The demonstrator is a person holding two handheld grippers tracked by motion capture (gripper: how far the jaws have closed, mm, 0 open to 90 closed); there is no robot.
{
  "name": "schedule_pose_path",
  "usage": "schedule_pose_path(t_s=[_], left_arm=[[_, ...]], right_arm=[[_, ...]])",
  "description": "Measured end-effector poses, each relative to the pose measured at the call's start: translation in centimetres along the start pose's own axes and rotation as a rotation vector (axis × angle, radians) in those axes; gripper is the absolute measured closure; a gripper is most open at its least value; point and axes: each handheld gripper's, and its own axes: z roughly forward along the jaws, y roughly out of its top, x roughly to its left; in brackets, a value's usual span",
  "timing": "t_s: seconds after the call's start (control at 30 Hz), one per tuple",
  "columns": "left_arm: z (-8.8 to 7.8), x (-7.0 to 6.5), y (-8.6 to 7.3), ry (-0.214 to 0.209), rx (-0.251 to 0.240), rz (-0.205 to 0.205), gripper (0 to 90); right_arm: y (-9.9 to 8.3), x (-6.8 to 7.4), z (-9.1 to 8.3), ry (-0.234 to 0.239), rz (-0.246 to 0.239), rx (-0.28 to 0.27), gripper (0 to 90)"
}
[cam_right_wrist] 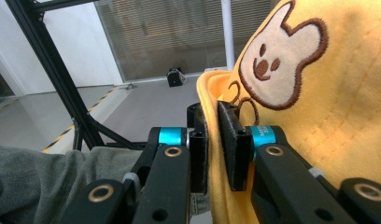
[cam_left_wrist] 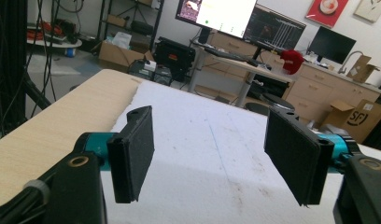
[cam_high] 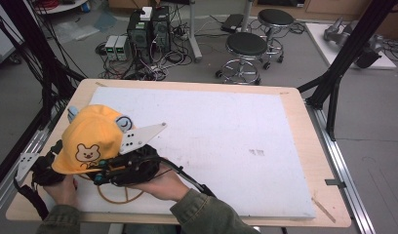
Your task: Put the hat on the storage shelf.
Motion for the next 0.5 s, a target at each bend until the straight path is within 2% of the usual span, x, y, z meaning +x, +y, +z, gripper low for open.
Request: schedule_pose_path(t_s=[0.03,0.07,0.2,0.23,0.27,0.3,0.33,0.5], left_arm=[[0.0,0.0,0.0,-0.001,0.001,-0.001,33.3],[0.0,0.0,0.0,0.0,0.001,-0.002,33.3],[0.0,0.1,0.0,0.003,0.0,-0.008,33.3],[0.0,0.1,0.0,0.002,-0.001,-0.009,33.3],[0.0,0.1,0.0,0.002,-0.001,-0.009,33.3],[-0.1,0.1,0.0,0.001,-0.001,-0.009,33.3],[-0.1,0.1,0.0,0.002,-0.002,-0.01,33.3],[-0.1,0.2,0.0,0.001,-0.003,-0.01,33.3]], right_arm=[[0.0,0.0,0.0,0.0,-0.001,0.001,80.5],[0.0,0.1,0.0,0.005,0.004,0.004,76.0],[0.0,0.4,0.1,0.015,0.012,0.018,72.3],[0.0,0.6,0.2,0.021,0.004,0.024,67.8],[0.0,0.7,0.2,0.04,0.001,0.021,58.7],[0.0,0.7,0.2,0.04,0.001,0.021,58.7],[0.1,1.0,0.2,0.046,-0.014,0.014,52.5],[0.3,1.1,0.1,0.05,-0.028,-0.013,45.3]])
